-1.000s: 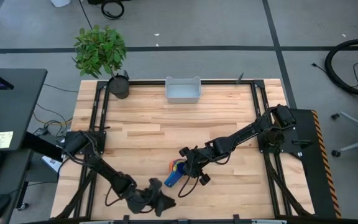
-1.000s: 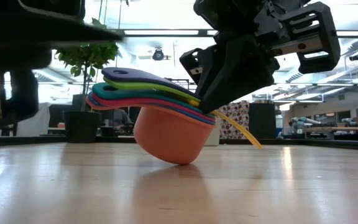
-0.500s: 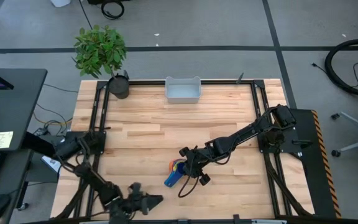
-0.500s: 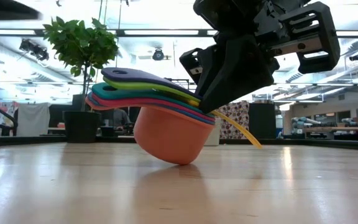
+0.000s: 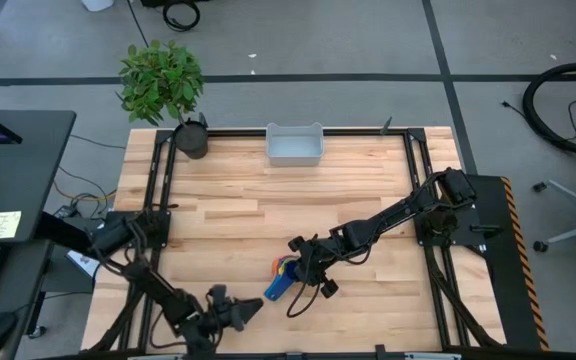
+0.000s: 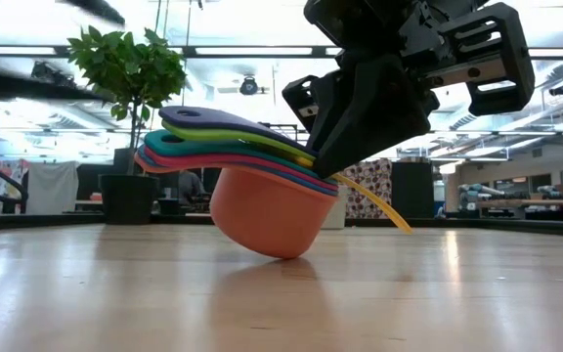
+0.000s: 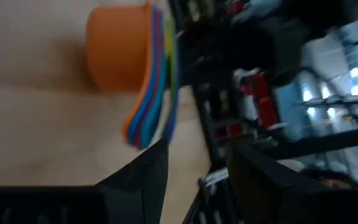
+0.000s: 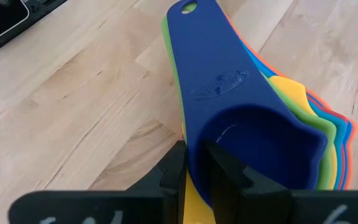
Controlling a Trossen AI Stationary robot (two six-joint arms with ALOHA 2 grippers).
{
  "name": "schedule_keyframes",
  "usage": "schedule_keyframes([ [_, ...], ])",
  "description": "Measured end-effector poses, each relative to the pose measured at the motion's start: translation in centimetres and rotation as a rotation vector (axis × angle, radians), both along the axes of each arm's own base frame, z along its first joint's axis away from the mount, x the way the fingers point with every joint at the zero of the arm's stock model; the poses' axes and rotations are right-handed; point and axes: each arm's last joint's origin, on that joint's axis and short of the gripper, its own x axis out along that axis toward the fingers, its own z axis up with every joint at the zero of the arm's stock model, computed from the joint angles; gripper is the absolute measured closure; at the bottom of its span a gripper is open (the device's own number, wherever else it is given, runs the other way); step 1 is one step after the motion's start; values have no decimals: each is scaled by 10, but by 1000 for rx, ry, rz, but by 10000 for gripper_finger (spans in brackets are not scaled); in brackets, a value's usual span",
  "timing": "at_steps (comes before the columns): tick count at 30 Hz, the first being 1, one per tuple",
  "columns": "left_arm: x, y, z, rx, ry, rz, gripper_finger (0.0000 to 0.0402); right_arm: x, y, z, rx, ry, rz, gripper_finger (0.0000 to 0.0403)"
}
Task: Nest measuring cups in basket
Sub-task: Put the stacked measuring cups into the gray bin
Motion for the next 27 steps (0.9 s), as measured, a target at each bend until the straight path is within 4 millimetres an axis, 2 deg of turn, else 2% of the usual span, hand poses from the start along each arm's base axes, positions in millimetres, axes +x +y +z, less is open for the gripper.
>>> schedule_keyframes([
  [8,10,11,-8,-14,81,-26,235,1,0,1,4,-11,0,348],
  [14,8,12,-9,-1,91,-21,235,1,0,1,4,-12,0,348],
  [21,-4,4,-3,55,59,-7,235,1,0,1,4,-13,0,348],
  [27,2,12,-7,80,120,-20,235,1,0,1,4,-14,0,348],
])
